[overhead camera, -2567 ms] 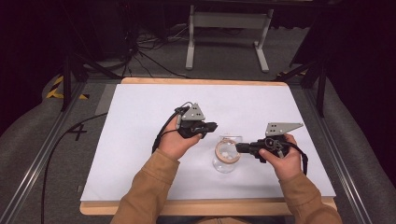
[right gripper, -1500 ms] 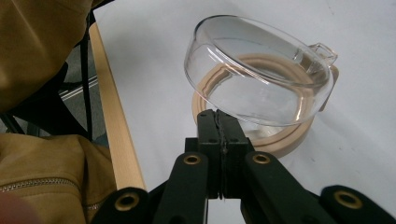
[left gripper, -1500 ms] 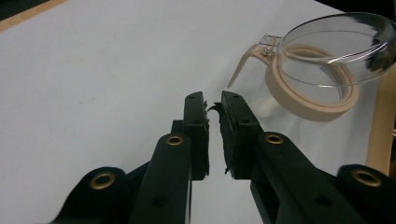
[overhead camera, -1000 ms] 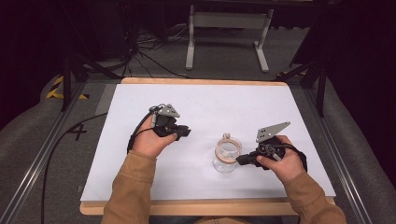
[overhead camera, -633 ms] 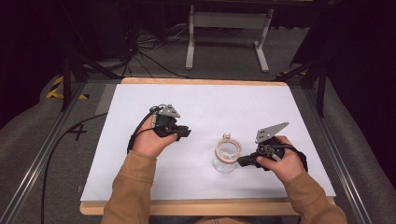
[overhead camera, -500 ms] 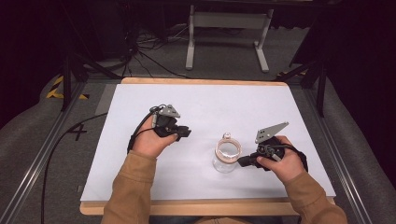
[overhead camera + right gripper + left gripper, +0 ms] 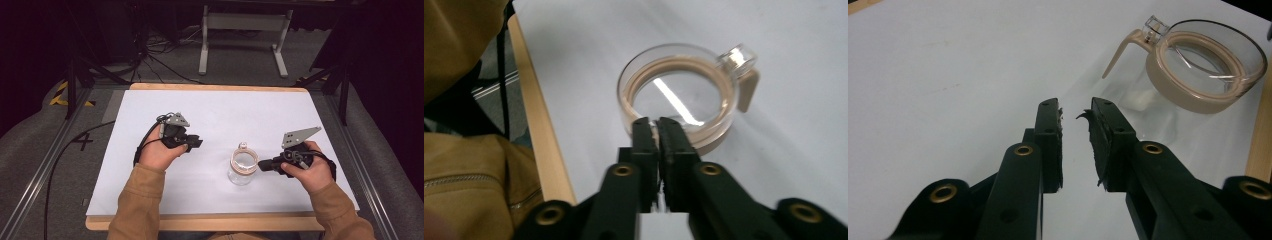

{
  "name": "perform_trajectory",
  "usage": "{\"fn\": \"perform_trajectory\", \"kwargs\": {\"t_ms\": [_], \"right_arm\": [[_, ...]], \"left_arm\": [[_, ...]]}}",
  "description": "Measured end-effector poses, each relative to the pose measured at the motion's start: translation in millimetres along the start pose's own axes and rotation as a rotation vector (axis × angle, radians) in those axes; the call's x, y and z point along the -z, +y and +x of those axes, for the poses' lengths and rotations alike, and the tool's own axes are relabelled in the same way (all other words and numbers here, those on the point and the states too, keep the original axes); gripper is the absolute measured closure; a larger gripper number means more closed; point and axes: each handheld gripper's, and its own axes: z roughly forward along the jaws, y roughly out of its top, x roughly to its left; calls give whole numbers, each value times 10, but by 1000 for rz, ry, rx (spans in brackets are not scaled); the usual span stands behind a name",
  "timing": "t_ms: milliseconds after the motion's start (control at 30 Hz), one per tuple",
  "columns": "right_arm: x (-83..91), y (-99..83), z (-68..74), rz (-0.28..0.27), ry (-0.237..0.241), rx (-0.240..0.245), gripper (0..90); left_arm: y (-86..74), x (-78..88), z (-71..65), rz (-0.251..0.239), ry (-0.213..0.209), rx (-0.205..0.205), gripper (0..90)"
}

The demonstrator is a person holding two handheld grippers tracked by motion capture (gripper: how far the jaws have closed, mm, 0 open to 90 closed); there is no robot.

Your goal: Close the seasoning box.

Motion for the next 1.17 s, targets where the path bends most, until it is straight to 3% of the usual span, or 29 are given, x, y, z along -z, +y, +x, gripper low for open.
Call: {"fn": "perform_trajectory", "kwargs": {"t_ms": [300, 467, 533, 667, 767, 900, 1000, 1100, 1167], "right_arm": [[229, 59, -204, -94, -77, -9, 697], [326, 4, -454, -135, -164, -33, 586], [341, -42, -557, -139, -200, -46, 540], [341, -189, -811, -131, -264, -99, 469], [289, -333, -1021, -88, -318, -125, 435], [211, -467, -1182, -48, -333, -165, 431], [141, -587, -1291, -16, -342, -204, 429], [119, -646, -1343, -7, -340, -229, 415], [122, -649, -1345, -9, -342, -232, 409]], "left_arm": [[-153, 154, 41, -11, 43, 36, 731], [-247, 200, 109, -2, 65, 48, 710], [-286, 183, 143, -13, 83, 71, 697], [-367, 120, 252, -6, 103, 80, 666], [-434, 52, 345, 3, 115, 68, 634], [-497, -15, 422, 5, 125, 59, 592], [-532, -60, 450, 21, 128, 89, 537], [-545, -87, 462, 54, 135, 98, 483], [-539, -93, 456, 47, 133, 102, 464]]}}
